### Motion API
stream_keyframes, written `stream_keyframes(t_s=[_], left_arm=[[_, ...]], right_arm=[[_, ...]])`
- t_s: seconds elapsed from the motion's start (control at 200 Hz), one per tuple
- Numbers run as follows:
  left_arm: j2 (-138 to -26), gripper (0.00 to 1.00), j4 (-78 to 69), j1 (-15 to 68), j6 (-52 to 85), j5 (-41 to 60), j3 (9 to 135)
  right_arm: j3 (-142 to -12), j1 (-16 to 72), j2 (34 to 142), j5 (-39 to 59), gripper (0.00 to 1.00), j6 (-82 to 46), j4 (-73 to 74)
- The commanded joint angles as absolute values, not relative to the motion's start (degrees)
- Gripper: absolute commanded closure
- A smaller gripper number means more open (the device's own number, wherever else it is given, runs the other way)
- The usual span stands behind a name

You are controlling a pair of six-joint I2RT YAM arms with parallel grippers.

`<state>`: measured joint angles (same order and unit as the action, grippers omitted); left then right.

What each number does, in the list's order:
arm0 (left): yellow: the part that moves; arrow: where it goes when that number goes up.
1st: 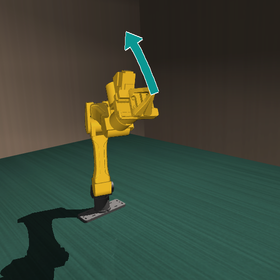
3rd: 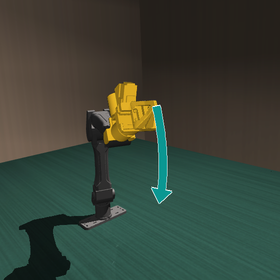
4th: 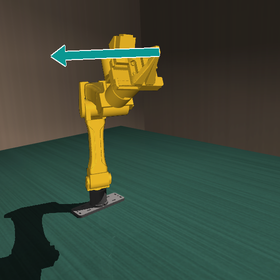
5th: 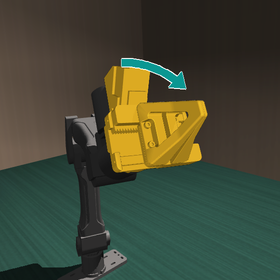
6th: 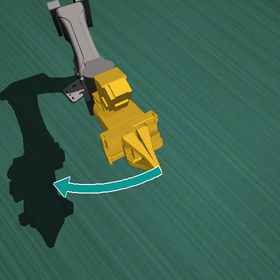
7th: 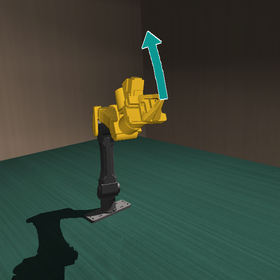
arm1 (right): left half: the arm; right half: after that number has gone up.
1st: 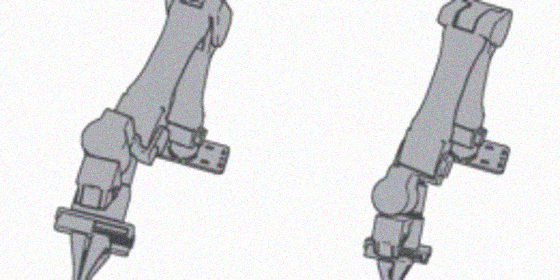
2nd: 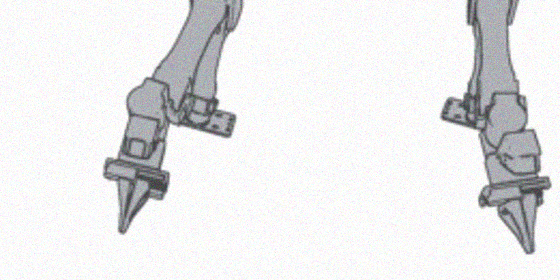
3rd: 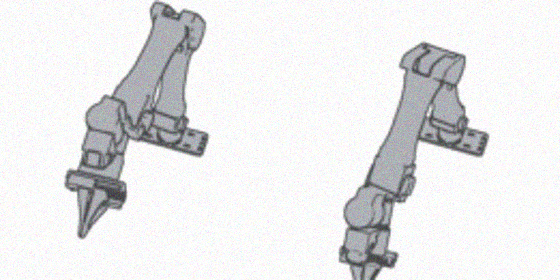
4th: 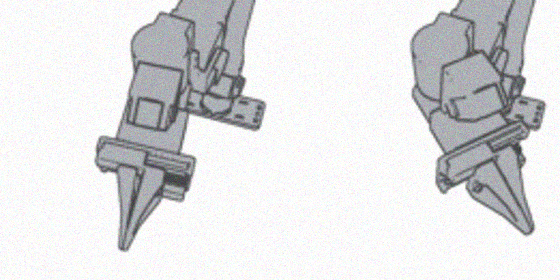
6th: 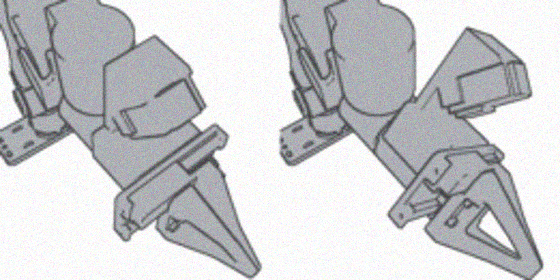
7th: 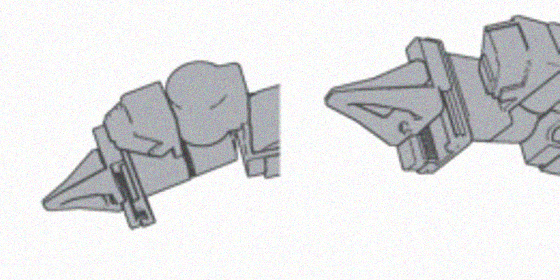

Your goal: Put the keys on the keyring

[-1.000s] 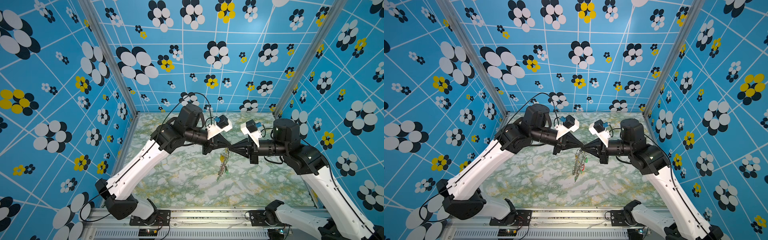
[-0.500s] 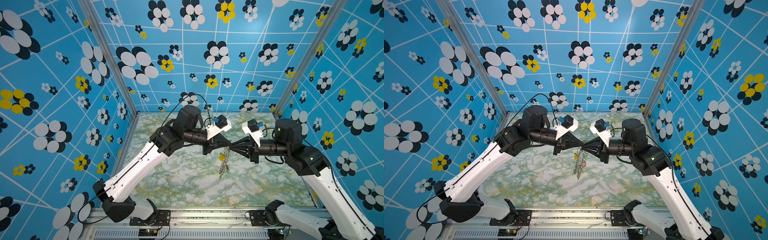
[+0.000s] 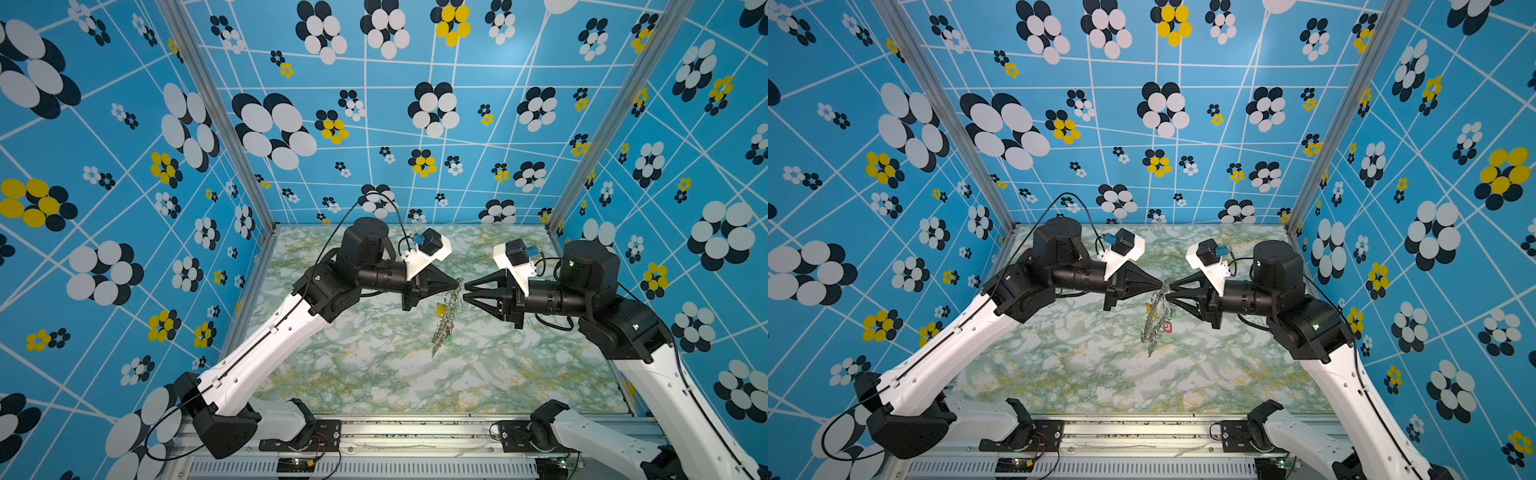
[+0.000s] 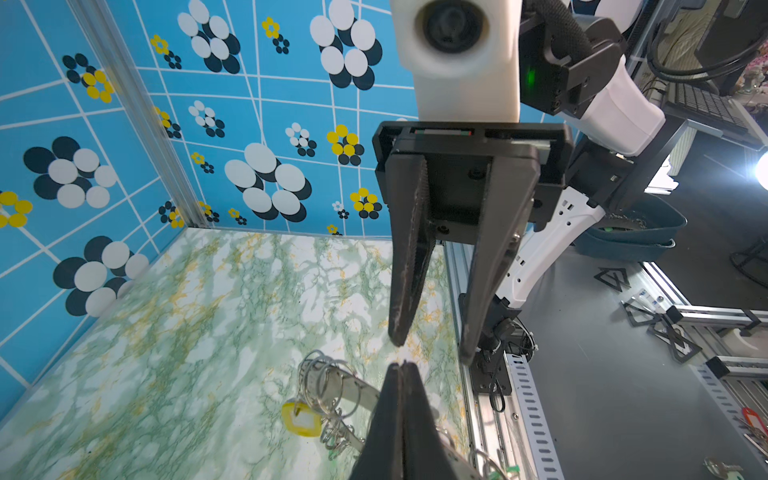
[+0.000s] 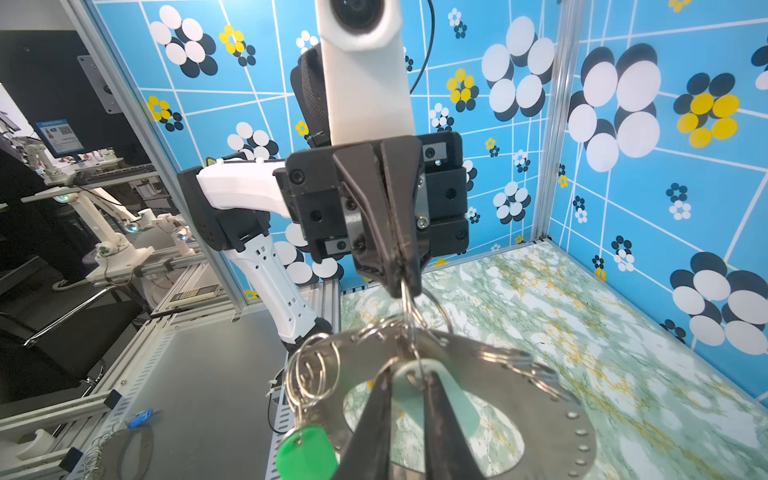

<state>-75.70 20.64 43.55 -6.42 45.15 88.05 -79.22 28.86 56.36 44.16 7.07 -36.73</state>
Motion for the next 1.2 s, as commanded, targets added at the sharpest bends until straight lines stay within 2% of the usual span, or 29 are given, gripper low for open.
stream_keyframes(t_s=[0.0,0.41,0.72,1.194], left_arm=[[-72.94,1.00,8.57,42.72,-1.54,47.46,85.97],[-72.06,1.00,-12.57,42.09,8.78,48.72,78.93],[-73.13,1.00,-16.62,42.01,11.62,51.24,78.84],[-73.71,1.00,-21.70,41.92,14.40,52.18,77.69]], right_arm=[[-78.94,29.22,55.12,44.33,0.69,6.70,-34.45],[-77.46,29.27,55.39,45.54,0.67,4.05,-29.01],[-76.85,29.18,54.86,44.58,0.74,3.17,-25.12],[-78.08,29.09,55.75,49.57,0.82,-0.54,-20.53]])
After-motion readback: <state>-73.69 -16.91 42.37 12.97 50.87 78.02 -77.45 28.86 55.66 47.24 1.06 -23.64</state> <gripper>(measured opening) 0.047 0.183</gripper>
